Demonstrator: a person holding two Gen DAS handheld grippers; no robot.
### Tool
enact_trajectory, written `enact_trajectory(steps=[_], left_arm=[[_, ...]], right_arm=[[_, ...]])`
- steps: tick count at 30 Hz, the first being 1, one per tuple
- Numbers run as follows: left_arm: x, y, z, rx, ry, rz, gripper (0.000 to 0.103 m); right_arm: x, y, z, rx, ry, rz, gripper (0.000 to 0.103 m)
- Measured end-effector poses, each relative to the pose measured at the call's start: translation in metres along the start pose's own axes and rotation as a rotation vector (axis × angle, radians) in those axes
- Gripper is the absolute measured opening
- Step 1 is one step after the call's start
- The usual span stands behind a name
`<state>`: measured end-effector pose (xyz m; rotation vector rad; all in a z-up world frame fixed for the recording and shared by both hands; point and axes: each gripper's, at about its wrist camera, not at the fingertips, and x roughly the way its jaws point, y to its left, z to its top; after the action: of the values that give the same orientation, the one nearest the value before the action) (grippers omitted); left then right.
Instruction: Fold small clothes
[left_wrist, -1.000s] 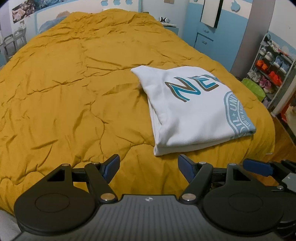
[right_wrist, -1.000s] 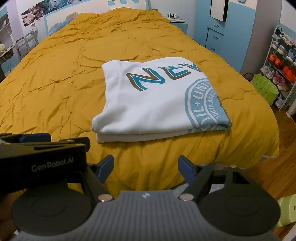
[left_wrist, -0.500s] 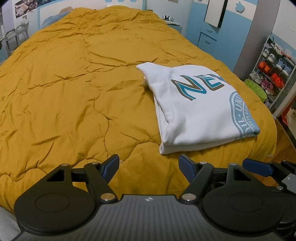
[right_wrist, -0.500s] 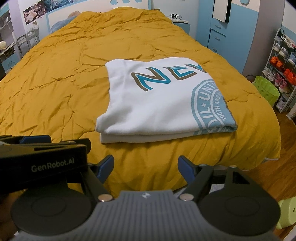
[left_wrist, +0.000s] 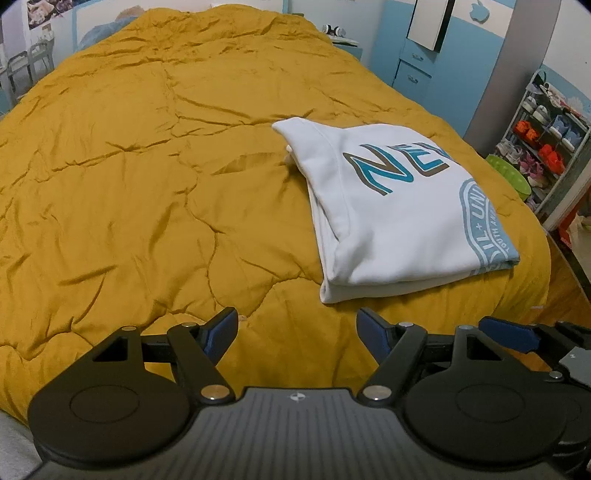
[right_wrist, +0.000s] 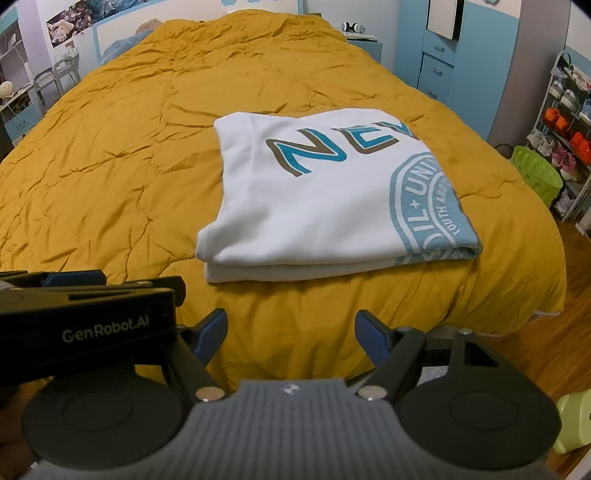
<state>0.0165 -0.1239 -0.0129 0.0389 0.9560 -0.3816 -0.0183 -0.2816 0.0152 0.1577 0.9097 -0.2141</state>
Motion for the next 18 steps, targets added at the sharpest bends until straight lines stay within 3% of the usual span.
enact_trajectory(steps=[18], left_arm=[[0.0038, 0.0025, -0.0011, -0.012, 0.009, 0.005, 0.089]], right_arm=[[0.0016, 0.0011, -0.0011, 0.017, 0.018, 0.017, 0.070]])
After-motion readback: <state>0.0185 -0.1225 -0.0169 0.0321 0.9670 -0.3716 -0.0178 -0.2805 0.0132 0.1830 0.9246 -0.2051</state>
